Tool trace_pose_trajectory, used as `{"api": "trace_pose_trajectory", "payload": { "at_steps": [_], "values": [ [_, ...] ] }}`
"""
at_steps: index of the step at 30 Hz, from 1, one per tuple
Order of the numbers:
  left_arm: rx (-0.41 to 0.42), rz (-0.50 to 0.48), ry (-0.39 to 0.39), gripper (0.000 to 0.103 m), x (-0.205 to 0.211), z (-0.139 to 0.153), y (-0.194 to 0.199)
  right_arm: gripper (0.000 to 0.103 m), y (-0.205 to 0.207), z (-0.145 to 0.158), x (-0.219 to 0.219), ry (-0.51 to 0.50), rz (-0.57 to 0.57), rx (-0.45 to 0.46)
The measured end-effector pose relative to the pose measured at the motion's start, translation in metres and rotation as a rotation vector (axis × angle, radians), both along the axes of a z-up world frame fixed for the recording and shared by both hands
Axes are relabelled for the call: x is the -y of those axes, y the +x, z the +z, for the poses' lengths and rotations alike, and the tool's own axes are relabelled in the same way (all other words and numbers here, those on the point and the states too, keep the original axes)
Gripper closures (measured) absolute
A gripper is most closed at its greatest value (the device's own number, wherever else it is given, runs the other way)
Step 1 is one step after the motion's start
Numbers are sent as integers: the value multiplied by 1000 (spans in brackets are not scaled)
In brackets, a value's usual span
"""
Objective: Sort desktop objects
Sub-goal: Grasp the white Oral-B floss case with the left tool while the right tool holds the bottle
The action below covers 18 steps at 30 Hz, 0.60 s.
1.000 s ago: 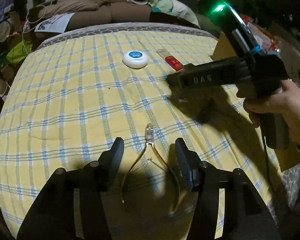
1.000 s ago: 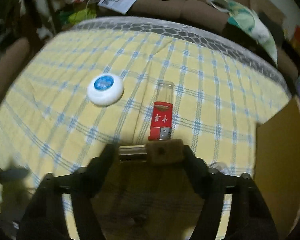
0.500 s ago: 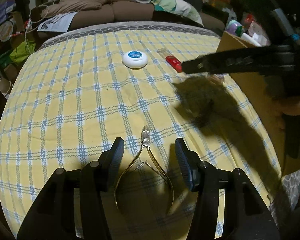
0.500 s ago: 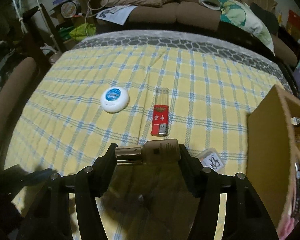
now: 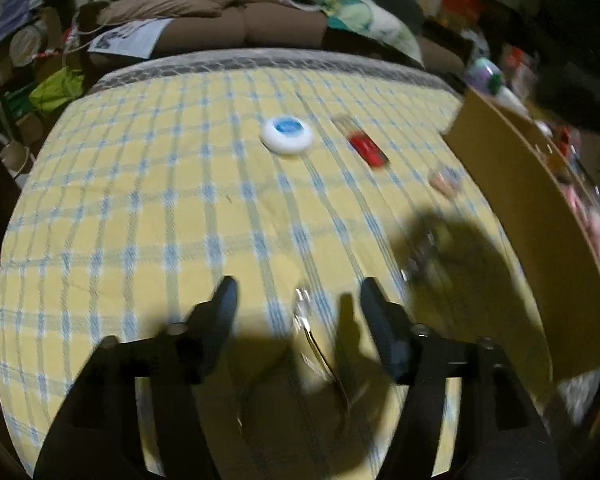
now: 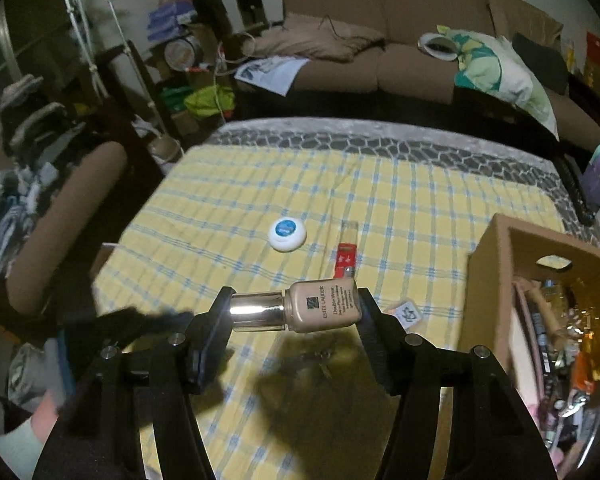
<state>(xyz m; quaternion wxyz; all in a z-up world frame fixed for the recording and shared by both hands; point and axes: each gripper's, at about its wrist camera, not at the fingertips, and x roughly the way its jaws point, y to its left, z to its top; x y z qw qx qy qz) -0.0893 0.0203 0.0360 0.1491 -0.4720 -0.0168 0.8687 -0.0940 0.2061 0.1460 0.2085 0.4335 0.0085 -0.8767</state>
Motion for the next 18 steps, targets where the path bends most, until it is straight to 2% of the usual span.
{"api": "trace_pose_trajectory", "payload": {
  "at_steps": [2, 5, 9, 13, 15, 17, 18],
  "values": [
    [-11, 32, 0, 35, 1, 4, -17, 41, 4, 9, -9, -29, 2, 2],
    [-39, 39, -61, 30, -11, 5, -49, 41, 12, 21, -24, -36, 6, -6],
    [-26, 20, -156, 28, -36, -9, -93, 41, 22, 35, -52, -28, 2, -24],
    [-28, 3, -207, 28, -52, -23, -130, 41, 30, 40, -93, -19, -43, -32],
    [-38, -8, -219, 25, -56, -29, -143, 41, 32, 39, -115, -13, -71, -32],
    [-41, -6, -199, 27, -58, -31, -151, 41, 36, 39, -143, -4, -108, -28],
    [-45, -6, -191, 35, -58, -31, -153, 41, 37, 39, -153, 2, -125, -30]
  ]
}}
